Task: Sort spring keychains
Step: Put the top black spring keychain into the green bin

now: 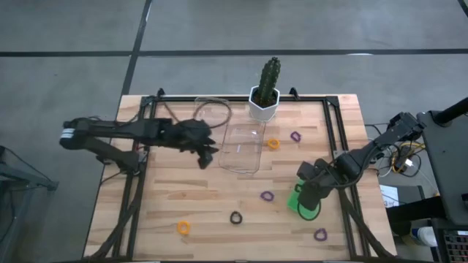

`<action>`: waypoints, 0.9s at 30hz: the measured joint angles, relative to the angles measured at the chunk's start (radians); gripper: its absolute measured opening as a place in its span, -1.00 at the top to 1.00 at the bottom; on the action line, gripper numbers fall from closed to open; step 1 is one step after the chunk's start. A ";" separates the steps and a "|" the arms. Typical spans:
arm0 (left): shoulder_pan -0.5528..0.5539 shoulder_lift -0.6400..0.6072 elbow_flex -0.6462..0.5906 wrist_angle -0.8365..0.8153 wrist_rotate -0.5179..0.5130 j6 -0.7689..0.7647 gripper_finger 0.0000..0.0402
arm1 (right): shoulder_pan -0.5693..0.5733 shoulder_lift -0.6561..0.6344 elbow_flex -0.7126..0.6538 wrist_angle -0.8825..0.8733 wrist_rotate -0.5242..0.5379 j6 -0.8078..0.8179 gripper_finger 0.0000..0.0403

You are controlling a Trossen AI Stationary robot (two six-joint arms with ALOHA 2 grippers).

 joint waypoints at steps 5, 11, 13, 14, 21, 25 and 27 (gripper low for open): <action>-0.001 -0.195 -0.199 0.155 -0.007 -0.096 0.20 | 0.019 0.000 -0.008 -0.039 -0.061 0.076 0.94; -0.005 -0.339 -0.401 0.377 0.002 -0.162 0.20 | 0.028 0.000 -0.026 -0.047 -0.092 0.120 0.94; -0.005 -0.366 -0.456 0.449 0.004 -0.174 0.20 | 0.028 0.000 -0.032 -0.047 -0.095 0.120 0.94; -0.005 -0.375 -0.480 0.480 0.004 -0.178 0.20 | 0.028 0.000 -0.036 -0.047 -0.103 0.120 0.94; -0.005 -0.407 -0.575 0.582 0.007 -0.219 0.20 | 0.028 0.000 -0.089 -0.031 -0.169 0.146 0.94; -0.006 -0.407 -0.589 0.603 0.007 -0.220 0.20 | 0.028 0.000 -0.118 0.028 -0.172 0.144 0.90; -0.006 -0.407 -0.590 0.608 0.007 -0.219 0.20 | 0.028 0.000 -0.129 0.048 -0.172 0.144 0.83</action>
